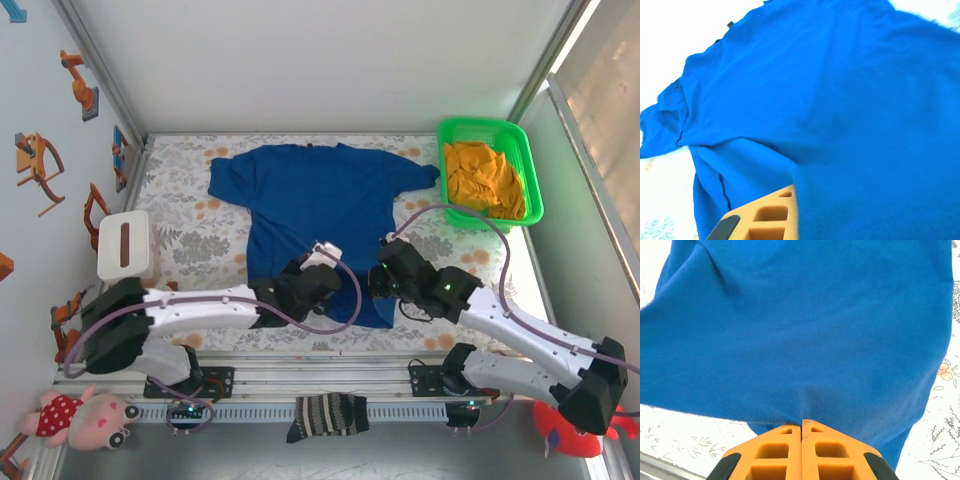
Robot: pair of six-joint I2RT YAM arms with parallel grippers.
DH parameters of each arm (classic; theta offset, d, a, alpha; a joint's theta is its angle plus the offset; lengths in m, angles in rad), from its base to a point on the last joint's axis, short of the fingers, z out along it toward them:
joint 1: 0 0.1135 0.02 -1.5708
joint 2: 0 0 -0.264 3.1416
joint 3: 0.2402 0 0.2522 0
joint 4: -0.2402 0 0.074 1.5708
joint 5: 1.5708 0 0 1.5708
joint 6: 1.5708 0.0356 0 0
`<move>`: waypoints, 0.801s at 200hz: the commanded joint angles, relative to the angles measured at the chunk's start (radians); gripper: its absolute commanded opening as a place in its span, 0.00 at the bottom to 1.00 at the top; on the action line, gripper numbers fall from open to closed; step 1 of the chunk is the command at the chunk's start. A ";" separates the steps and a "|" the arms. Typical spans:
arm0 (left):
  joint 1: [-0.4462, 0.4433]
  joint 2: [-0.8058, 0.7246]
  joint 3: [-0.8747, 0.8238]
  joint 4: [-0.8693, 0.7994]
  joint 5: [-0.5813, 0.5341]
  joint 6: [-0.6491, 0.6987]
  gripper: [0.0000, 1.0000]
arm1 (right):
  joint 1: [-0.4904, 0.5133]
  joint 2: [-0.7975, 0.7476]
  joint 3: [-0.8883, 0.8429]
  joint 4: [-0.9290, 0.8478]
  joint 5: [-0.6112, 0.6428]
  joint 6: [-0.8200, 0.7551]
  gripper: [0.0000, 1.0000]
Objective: Fold the inside-out t-shirt
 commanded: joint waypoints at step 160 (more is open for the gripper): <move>0.118 -0.161 0.344 -0.488 0.380 0.032 0.00 | 0.423 0.509 -0.153 1.023 0.156 -0.171 0.00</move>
